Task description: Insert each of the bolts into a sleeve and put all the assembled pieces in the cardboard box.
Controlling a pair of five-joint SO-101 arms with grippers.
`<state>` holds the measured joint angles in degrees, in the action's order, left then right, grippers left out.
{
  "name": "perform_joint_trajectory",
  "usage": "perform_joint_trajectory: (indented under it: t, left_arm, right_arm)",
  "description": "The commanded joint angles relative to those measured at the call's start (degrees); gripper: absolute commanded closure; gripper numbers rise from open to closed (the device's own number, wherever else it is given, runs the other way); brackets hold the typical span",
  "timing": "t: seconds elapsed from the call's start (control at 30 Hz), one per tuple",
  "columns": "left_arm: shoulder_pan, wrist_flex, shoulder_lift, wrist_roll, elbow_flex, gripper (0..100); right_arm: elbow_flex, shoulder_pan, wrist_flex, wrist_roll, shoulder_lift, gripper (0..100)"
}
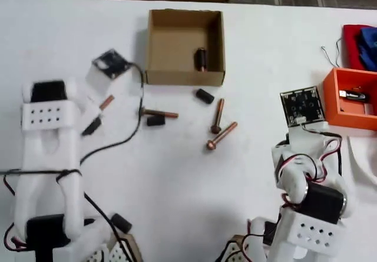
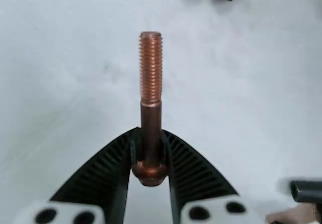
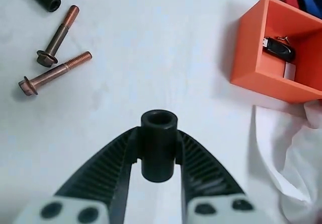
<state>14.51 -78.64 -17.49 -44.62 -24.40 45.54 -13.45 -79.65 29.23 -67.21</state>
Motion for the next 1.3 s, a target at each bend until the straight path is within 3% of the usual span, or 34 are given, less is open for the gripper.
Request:
perform_joint_trajectory:
  t: [0.0, 0.2, 0.47, 0.57, 0.8, 1.1, 1.27]
  left_arm:
    - [-0.9, 16.6, 1.4, -5.9, -9.9, 98]
    - [-2.2, 32.9, 15.3, -24.4, -10.1, 98]
    - [-0.9, 34.0, 24.4, -46.8, 1.4, 98]
    - [-1.2, 34.0, 26.2, -51.2, 1.9, 98]
    - [-1.1, 34.4, 31.2, -50.7, 2.2, 97]
    - [0.3, 40.3, 32.8, -40.4, 2.2, 88]
    - [2.5, 41.1, 32.4, -40.2, 2.2, 87]
  right_arm:
    - [0.7, -0.2, 2.2, -0.2, -0.5, 97.7]
    - [1.4, -0.2, 2.2, -0.2, -0.9, 97.7]
    - [1.4, -0.2, 2.2, -0.2, -0.9, 97.7]
    - [1.4, -0.2, 2.2, -0.2, -0.9, 97.7]
    - [1.4, -0.2, 2.2, -0.2, -0.9, 97.7]
    - [1.4, -0.2, 2.2, -0.2, -0.9, 97.7]
    - [1.4, -0.2, 2.1, -0.2, -0.9, 97.7]
